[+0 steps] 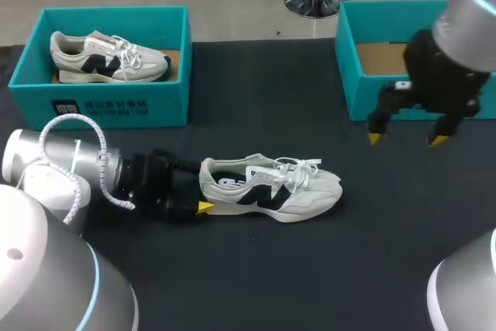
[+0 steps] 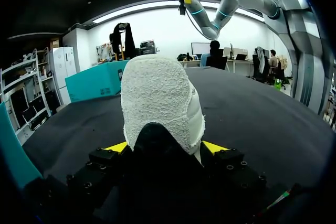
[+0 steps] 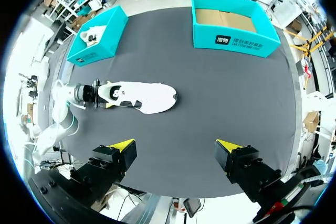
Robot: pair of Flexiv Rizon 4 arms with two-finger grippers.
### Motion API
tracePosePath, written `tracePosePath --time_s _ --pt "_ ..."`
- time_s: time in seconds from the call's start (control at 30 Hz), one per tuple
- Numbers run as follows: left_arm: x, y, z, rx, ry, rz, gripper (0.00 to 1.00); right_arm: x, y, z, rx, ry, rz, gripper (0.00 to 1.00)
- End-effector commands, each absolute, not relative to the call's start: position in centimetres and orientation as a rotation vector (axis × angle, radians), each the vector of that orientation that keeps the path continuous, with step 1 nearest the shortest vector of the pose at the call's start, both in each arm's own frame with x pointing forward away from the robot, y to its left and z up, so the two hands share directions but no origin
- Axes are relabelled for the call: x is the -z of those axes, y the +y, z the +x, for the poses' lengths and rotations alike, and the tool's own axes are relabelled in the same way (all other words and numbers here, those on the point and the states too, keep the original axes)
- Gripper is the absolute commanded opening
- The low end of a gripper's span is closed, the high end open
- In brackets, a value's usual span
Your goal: Take the shoe out of the shoebox, open the shoe tongue, remove and reinsert the insole, then place the shoe into the shoebox
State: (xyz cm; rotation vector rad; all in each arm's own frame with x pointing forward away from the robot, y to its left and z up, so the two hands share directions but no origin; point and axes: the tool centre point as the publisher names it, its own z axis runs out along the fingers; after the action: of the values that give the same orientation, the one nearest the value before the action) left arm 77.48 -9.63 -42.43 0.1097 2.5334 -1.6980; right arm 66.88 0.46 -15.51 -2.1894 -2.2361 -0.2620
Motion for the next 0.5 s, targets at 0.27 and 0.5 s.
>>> tracePosePath --time_s 0.27,0.5 --pt "42.6 -9.7 77.4 1.694 2.536 0.111 0.00 18.8 7.7 70.3 0.057 -2.155 -2.161 1.00" --pt "42.6 -9.7 77.4 1.694 2.536 0.111 0.00 18.8 7.7 70.3 0.057 -2.155 -2.161 1.00"
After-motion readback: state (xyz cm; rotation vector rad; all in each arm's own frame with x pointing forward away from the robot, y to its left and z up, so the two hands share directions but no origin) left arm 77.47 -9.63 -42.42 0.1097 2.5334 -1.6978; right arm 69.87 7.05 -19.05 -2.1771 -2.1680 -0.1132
